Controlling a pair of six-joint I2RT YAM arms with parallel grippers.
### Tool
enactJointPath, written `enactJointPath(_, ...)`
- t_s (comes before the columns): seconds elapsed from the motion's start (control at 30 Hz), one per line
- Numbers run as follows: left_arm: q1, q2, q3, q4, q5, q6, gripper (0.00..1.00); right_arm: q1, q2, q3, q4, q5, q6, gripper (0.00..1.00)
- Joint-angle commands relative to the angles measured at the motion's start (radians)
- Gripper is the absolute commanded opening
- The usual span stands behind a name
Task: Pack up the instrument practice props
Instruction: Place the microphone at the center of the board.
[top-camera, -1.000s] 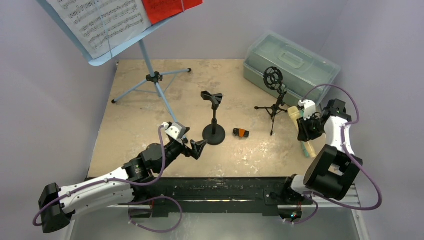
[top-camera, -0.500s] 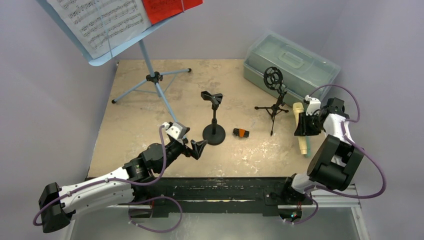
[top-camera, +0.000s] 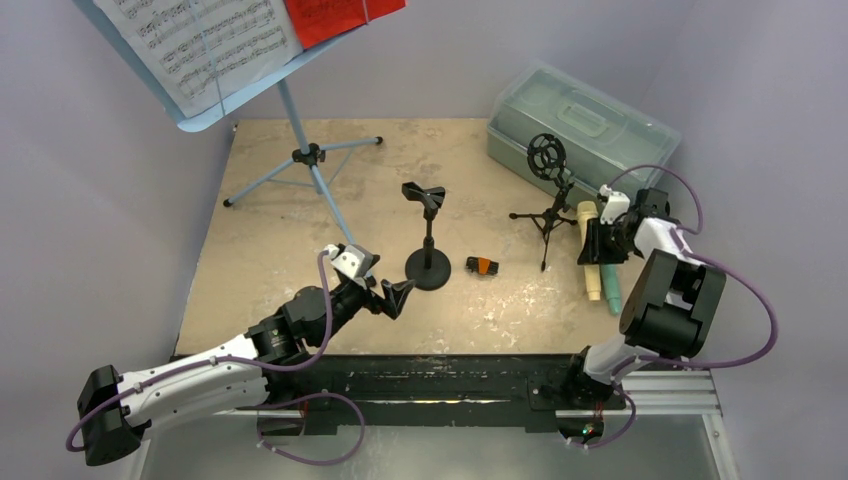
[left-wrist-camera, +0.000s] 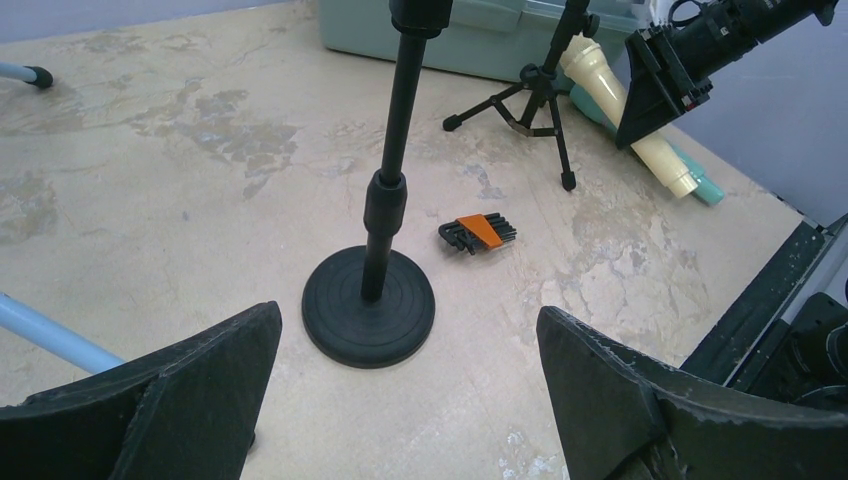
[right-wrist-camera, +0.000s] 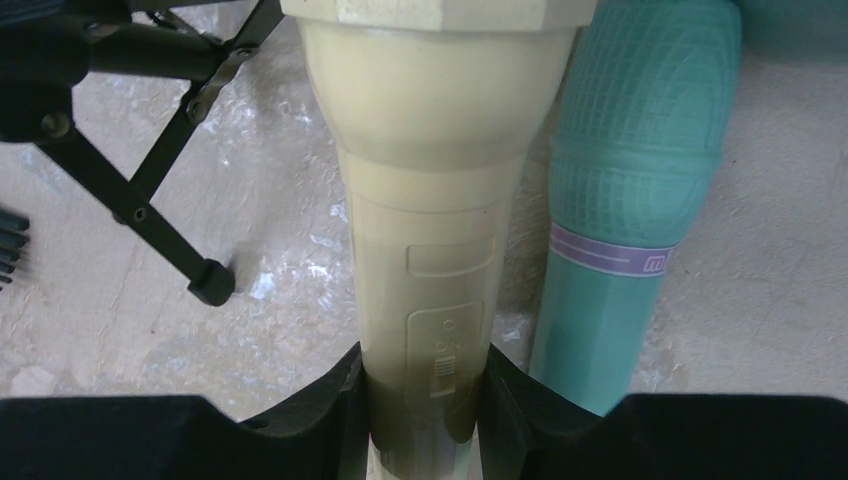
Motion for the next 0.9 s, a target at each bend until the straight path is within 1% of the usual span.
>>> enactJointPath(0.0, 0.0, -0.01, 0.048, 0.005, -0.008, 0.009, 1.0, 0.018, 0.009, 0.047, 0.063, 0.052, 0.043, 0.39)
enactJointPath(0.23, 0.0, -0.01, 0.049, 0.003, -0.008, 0.007, 1.0, 0.025, 0.003, 0.039, 0.073, 0.076, 0.042, 0.47)
enactJointPath(0.5, 0.0, -0.023, 0.05, -0.009, -0.006, 0.002, 1.0, 0.026, -0.025, 0.026, 0.08, 0.088, 0.035, 0.48)
enactJointPath(0.67, 0.0, -0.036, 0.045, -0.013, -0.01, -0.01, 1.0, 0.026, -0.123, 0.011, 0.071, 0.071, 0.007, 0.52)
enactJointPath(0.87, 0.0, -0.033, 0.028, 0.019, 0.004, -0.007, 1.0, 0.025, -0.25, -0.013, 0.026, 0.025, -0.065, 0.54)
